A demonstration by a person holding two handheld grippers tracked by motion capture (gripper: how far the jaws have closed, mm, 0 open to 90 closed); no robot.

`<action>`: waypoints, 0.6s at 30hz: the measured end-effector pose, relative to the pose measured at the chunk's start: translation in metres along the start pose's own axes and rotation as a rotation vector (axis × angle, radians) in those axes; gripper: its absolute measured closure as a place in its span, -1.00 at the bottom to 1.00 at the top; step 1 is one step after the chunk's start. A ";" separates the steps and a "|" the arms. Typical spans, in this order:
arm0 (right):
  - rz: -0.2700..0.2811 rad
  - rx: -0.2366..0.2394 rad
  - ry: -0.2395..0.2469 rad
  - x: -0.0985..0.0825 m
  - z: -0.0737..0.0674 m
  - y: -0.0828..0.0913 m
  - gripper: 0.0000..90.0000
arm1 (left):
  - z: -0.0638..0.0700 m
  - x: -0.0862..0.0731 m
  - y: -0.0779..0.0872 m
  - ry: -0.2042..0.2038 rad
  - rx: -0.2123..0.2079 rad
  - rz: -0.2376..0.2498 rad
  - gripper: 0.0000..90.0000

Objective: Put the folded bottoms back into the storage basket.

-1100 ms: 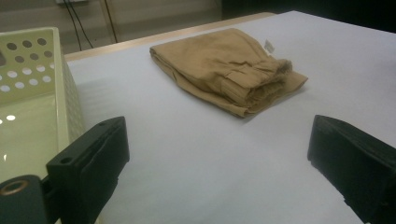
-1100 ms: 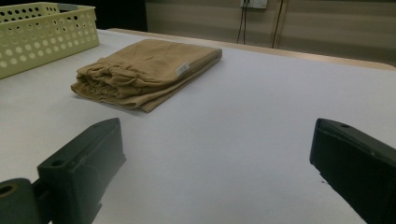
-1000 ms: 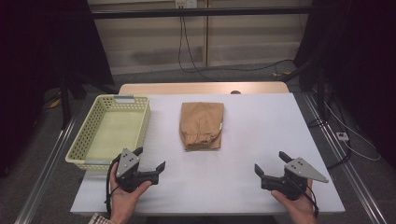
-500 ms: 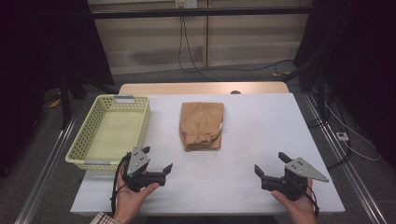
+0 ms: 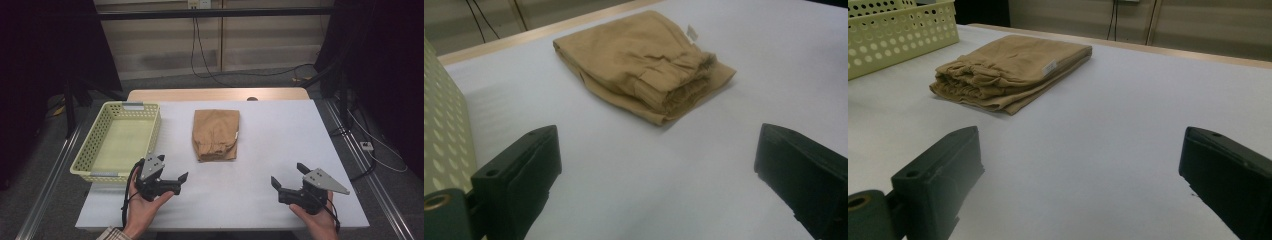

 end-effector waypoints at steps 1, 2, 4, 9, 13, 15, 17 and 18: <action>-0.002 0.001 0.003 0.000 0.000 0.000 -0.91 | 0.000 0.001 -0.001 0.008 -0.008 0.002 -0.89; -0.002 0.001 0.003 0.000 0.000 0.000 -0.91 | 0.000 0.001 -0.001 0.008 -0.008 0.002 -0.89; -0.007 0.007 0.004 -0.001 -0.001 0.000 -0.91 | -0.003 0.002 -0.003 0.016 -0.009 -0.009 -0.91; -0.011 0.003 0.002 -0.001 0.001 -0.001 -0.91 | -0.006 0.002 -0.011 0.048 -0.028 -0.019 -0.90; -0.016 0.002 0.002 -0.002 0.000 -0.001 -0.91 | -0.010 0.001 -0.017 0.081 -0.019 -0.042 -0.88; -0.017 0.004 0.004 -0.002 0.000 -0.001 -0.91 | -0.015 0.003 -0.021 0.101 -0.005 -0.041 -0.83; -0.017 0.006 0.004 -0.002 0.000 -0.001 -0.91 | -0.016 0.005 -0.023 0.103 -0.006 -0.038 -0.82; -0.018 0.006 0.003 -0.002 0.001 -0.001 -0.91 | -0.016 0.006 -0.024 0.102 -0.007 -0.032 -0.82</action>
Point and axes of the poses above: each handheld gripper's, and its own axes: y roughly backward along the jaws, x roughly out of its top, z roughly to its right, the point moved 9 cm from there along -y, roughly forward along the jaws, and after that the axes turned 14 degrees about -x, right-handed, at the moved point
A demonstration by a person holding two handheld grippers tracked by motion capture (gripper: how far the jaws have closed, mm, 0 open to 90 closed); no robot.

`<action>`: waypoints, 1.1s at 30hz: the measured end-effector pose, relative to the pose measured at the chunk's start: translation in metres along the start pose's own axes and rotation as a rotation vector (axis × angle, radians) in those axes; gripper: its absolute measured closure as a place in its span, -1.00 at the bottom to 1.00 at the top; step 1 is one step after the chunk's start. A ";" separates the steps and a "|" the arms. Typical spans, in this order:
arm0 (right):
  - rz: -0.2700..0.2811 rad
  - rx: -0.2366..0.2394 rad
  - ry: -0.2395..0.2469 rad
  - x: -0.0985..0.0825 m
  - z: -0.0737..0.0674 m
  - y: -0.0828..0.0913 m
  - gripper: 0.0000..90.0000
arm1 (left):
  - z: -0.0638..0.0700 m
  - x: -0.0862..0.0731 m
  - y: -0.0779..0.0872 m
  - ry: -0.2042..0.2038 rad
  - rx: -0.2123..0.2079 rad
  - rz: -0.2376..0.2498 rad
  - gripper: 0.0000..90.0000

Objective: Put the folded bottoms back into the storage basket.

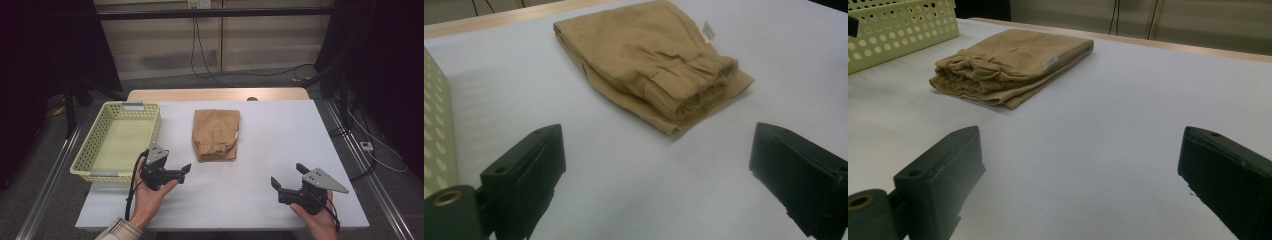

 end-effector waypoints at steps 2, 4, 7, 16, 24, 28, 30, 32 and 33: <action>-0.004 -0.002 -0.001 0.000 0.000 0.000 -0.90 | -0.001 0.003 -0.002 -0.002 -0.001 -0.005 -0.82; -0.007 -0.003 -0.001 -0.001 0.000 0.000 -0.90 | -0.001 0.005 -0.003 0.000 -0.003 0.003 -0.82; -0.008 -0.003 -0.001 -0.001 0.000 0.000 -0.90 | -0.002 0.007 -0.007 0.009 -0.012 0.003 -0.82; -0.005 0.001 -0.004 0.000 0.000 0.001 -0.90 | -0.010 0.006 -0.019 0.023 -0.002 -0.047 -0.81; -0.006 0.014 -0.004 0.000 -0.002 0.001 -0.90 | -0.012 0.016 -0.027 0.034 -0.015 -0.043 -0.82; -0.006 0.014 -0.003 0.000 -0.002 0.001 -0.90 | -0.010 0.021 -0.033 0.022 -0.025 -0.054 -0.82; -0.007 0.013 -0.006 0.000 -0.001 0.001 -0.90 | -0.009 0.026 -0.038 0.028 -0.031 -0.044 -0.82; -0.007 0.013 -0.006 0.000 -0.001 0.001 -0.90 | -0.010 0.027 -0.040 0.026 -0.029 -0.044 -0.82; -0.007 0.015 -0.007 0.000 -0.001 0.001 -0.90 | -0.011 0.028 -0.042 0.022 -0.023 -0.052 -0.80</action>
Point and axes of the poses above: each handheld gripper's, and its own axes: y roughly backward along the jaws, x roughly out of its top, z roughly to its right, the point moved 9 cm from there along -y, roughly forward along the jaws, and after that the axes turned 14 degrees about -x, right-handed, at the moved point
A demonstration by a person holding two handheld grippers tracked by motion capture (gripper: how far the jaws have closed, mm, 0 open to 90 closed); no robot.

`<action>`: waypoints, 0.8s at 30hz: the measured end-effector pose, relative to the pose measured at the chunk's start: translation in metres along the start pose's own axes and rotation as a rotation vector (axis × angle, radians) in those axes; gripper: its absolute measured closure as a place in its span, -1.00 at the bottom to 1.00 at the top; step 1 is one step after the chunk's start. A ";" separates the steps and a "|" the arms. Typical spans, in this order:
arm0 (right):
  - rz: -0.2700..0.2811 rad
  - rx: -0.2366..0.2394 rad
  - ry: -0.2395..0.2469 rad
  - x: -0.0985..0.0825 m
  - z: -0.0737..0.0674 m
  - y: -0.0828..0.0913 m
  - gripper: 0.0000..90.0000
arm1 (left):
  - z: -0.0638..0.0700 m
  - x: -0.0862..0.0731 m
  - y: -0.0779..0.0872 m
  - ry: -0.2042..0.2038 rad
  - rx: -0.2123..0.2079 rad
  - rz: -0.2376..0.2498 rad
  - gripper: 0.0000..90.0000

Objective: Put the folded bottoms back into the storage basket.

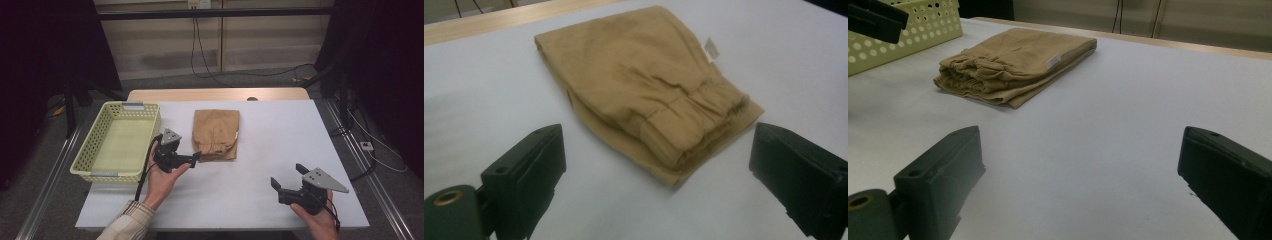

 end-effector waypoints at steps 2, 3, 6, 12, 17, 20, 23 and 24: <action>-0.003 0.002 -0.002 0.000 0.000 0.000 -0.90 | 0.000 0.004 -0.005 0.012 -0.009 0.007 -0.81; -0.002 0.002 0.000 0.000 -0.001 0.000 -0.90 | 0.000 0.007 -0.007 0.009 -0.010 0.009 -0.81; -0.006 0.006 0.000 -0.001 -0.002 0.000 -0.90 | -0.002 0.013 -0.010 0.011 -0.004 0.015 -0.81; -0.004 0.005 0.002 -0.001 -0.001 0.000 -0.90 | -0.008 0.023 -0.019 0.061 -0.035 0.020 -0.84; -0.007 0.008 0.004 -0.001 -0.001 -0.001 -0.90 | -0.012 0.026 -0.026 0.095 -0.039 0.016 -0.82; -0.007 0.013 0.002 -0.001 -0.002 -0.001 -0.90 | -0.013 0.030 -0.032 0.116 -0.048 0.019 -0.83; -0.010 0.015 -0.001 -0.001 -0.001 -0.001 -0.90 | -0.017 0.034 -0.035 0.124 -0.045 0.022 -0.84; -0.009 0.015 0.002 -0.001 -0.001 -0.001 -0.90 | -0.018 0.035 -0.035 0.126 -0.048 0.021 -0.84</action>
Point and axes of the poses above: each handheld gripper's, and its own axes: y roughly backward along the jaws, x roughly out of its top, z roughly to its right, the point moved 9 cm from there along -y, roughly forward along the jaws, and after that the axes turned 14 degrees about -x, right-handed, at the moved point
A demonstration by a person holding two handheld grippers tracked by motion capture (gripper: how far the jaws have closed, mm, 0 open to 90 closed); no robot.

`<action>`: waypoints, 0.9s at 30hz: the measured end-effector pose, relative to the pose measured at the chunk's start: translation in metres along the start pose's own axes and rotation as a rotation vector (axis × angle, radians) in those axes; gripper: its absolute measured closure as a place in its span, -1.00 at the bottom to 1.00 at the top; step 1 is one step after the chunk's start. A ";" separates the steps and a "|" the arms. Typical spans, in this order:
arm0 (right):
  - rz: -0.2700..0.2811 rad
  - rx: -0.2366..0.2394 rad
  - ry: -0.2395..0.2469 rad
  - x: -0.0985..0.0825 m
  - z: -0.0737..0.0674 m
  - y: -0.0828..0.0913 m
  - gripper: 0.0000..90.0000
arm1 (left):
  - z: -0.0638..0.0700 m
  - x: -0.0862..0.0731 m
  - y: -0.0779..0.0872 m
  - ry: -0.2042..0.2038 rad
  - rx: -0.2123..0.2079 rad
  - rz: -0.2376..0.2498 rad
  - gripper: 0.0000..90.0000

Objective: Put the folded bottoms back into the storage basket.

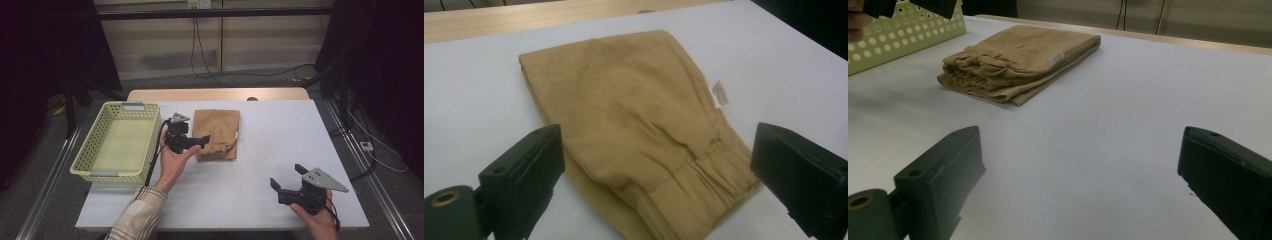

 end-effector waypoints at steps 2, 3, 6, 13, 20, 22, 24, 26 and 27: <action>0.001 0.001 0.004 0.000 0.000 0.000 -0.90 | -0.001 0.002 0.000 0.029 -0.024 0.010 -0.86; -0.001 0.003 0.004 0.000 -0.001 0.000 -0.90 | 0.000 0.003 -0.001 0.037 -0.037 0.016 -0.86; -0.005 0.006 0.003 -0.001 -0.002 0.000 -0.90 | 0.001 0.007 0.000 0.005 -0.022 0.021 -0.87; -0.008 0.010 0.006 -0.001 -0.003 0.000 -0.90 | -0.015 0.005 -0.013 0.064 -0.020 -0.022 -0.87; -0.008 0.015 0.000 -0.001 -0.002 0.000 -0.90 | -0.038 -0.007 -0.029 0.132 0.004 -0.099 -0.84; -0.011 0.018 0.002 -0.002 -0.003 0.000 -0.90 | -0.044 -0.007 -0.031 0.126 0.022 -0.118 -0.79; -0.012 0.018 0.003 -0.002 -0.003 -0.001 -0.90 | -0.051 -0.007 -0.034 0.143 0.036 -0.130 -0.76; -0.013 0.017 0.001 -0.002 -0.003 -0.001 -0.90 | -0.058 -0.008 -0.037 0.169 0.043 -0.137 -0.77; -0.013 0.017 0.001 -0.002 -0.003 -0.001 -0.90 | -0.061 -0.010 -0.039 0.183 0.033 -0.158 -0.77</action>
Point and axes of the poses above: each handheld gripper's, and its own axes: y roughly backward along the jaws, x roughly out of its top, z roughly to its right, the point moved 9 cm from there along -y, roughly forward along the jaws, and after that the axes turned 14 degrees about -x, right-handed, at the moved point
